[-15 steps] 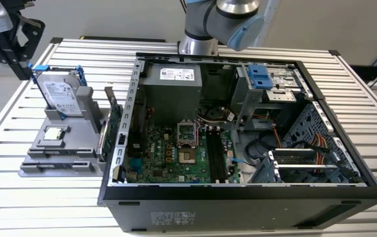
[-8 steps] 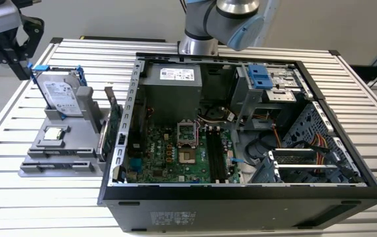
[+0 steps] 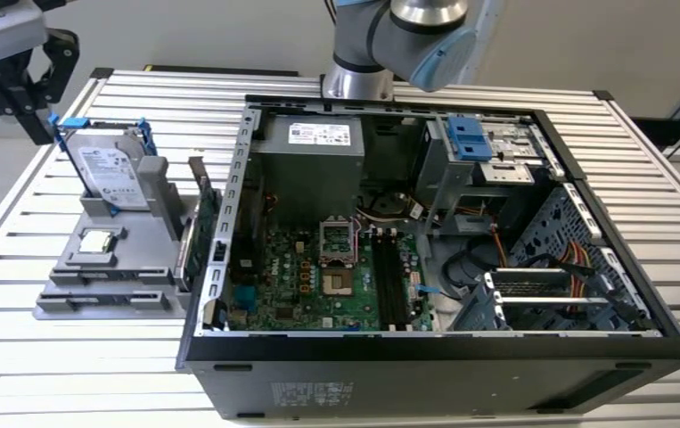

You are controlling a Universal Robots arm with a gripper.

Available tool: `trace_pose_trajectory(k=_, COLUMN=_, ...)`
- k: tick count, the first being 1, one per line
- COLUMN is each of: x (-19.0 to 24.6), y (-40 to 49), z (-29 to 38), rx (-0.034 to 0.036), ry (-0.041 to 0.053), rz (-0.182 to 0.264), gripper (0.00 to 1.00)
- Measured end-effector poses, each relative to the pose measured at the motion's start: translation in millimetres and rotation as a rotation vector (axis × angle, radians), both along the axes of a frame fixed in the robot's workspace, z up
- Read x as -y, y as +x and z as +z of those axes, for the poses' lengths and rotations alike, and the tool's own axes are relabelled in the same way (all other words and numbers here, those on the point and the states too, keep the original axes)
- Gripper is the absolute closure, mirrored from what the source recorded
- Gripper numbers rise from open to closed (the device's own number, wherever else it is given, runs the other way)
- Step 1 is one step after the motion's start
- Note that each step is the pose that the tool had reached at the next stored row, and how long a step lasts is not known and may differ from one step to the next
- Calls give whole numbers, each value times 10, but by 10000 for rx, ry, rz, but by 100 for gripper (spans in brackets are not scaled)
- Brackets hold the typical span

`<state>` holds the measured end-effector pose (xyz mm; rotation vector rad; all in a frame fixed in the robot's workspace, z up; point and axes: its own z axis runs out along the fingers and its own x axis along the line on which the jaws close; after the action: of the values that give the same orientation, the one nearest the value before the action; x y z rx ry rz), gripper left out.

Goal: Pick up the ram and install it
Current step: 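Reach for the ram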

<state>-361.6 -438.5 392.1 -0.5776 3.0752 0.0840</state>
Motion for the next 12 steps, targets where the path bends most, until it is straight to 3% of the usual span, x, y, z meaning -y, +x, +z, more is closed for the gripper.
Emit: trace_pose_trajectory(k=12, x=0, y=0, z=0, rx=0, ry=0, rz=1115, gripper=100)
